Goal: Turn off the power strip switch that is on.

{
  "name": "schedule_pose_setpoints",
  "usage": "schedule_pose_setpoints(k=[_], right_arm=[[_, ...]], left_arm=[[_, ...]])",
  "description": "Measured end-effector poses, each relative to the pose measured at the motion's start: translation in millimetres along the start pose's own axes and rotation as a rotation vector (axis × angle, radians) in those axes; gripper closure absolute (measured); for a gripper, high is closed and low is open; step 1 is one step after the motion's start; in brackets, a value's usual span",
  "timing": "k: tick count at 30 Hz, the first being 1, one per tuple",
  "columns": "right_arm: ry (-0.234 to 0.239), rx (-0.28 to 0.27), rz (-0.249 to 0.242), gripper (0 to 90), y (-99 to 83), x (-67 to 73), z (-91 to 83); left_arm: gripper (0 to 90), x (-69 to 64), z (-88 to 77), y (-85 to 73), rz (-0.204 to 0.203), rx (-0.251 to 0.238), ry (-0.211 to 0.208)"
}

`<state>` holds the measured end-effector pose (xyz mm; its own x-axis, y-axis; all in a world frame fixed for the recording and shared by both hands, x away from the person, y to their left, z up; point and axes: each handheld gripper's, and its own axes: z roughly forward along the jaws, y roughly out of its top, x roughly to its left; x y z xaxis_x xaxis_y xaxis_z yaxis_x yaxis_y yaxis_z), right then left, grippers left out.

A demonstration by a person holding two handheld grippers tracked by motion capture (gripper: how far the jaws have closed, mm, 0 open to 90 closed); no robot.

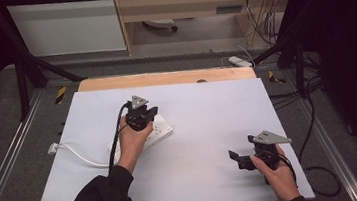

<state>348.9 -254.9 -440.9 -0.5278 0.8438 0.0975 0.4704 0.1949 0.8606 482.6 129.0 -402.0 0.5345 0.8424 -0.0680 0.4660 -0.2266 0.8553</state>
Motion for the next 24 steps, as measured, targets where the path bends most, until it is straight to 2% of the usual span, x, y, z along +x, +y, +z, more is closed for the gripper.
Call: schedule_pose_setpoints(k=[15,24], right_arm=[[0.001,0.000,-0.002,4.2,0.0,-0.4,0.1],[0.003,0.002,-0.002,4.2,0.2,-0.6,-0.2]], left_arm=[[90.0,7.7,5.1,-11.9,-0.024,0.045,0.012],[90.0,7.2,7.4,-15.6,-0.028,0.062,0.012]])
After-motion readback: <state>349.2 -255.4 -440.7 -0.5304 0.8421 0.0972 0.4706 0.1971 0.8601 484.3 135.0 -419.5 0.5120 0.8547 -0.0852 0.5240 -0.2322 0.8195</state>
